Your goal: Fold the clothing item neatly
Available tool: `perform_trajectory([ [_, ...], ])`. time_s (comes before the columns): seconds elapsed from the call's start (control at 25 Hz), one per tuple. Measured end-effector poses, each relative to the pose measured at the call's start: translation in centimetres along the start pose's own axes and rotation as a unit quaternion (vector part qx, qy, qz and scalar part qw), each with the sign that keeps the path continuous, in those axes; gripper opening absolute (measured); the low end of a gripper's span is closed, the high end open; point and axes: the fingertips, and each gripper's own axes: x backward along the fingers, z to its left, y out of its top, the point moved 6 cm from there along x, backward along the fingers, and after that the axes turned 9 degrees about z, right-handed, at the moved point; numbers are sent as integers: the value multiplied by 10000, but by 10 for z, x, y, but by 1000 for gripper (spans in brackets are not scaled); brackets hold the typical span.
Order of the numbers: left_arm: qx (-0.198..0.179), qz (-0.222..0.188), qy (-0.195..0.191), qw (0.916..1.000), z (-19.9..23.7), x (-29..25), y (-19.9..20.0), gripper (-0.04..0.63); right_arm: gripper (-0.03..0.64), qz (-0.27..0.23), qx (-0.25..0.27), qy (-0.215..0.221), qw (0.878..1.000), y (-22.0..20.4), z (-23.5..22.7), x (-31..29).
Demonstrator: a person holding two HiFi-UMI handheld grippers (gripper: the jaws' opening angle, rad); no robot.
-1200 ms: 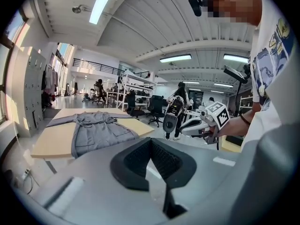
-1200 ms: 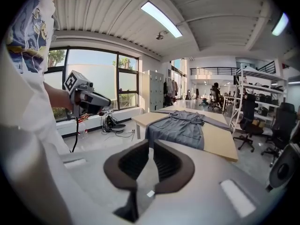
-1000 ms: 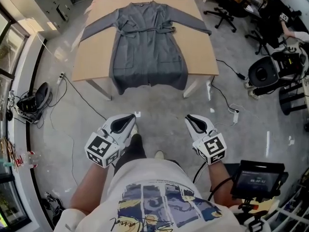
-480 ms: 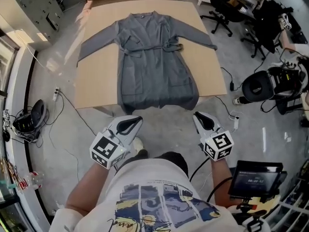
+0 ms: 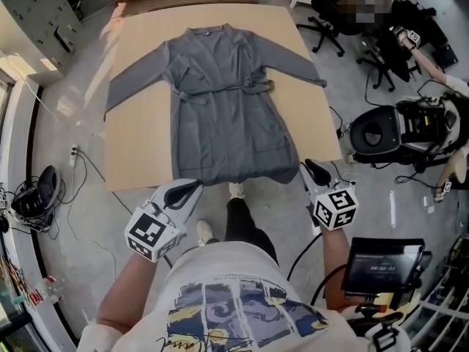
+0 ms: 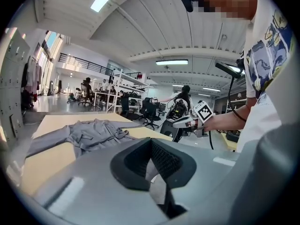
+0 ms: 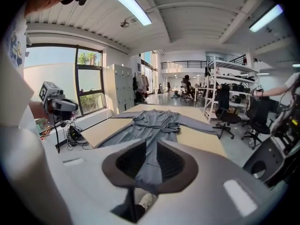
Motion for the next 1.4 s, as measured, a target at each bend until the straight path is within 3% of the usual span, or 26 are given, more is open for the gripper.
perform_trajectory([
  [0.32, 152, 114, 240, 9995, 43, -41, 28, 8, 67, 182, -564, -363, 9976, 20, -117, -68],
  [0.68, 193, 287, 398, 9986, 81, -106, 71, 6, 89, 593, -754, -622, 9934, 37, -232, -143],
  [1.12, 228, 597, 464, 9969, 106, -172, 102, 8, 107, 1022, -1110, -731, 9858, 31, -330, -223],
  [1.4, 310, 795, 462, 9953, 109, -198, 110, 8, 138, 984, -1816, -751, 9755, 27, -376, -256],
])
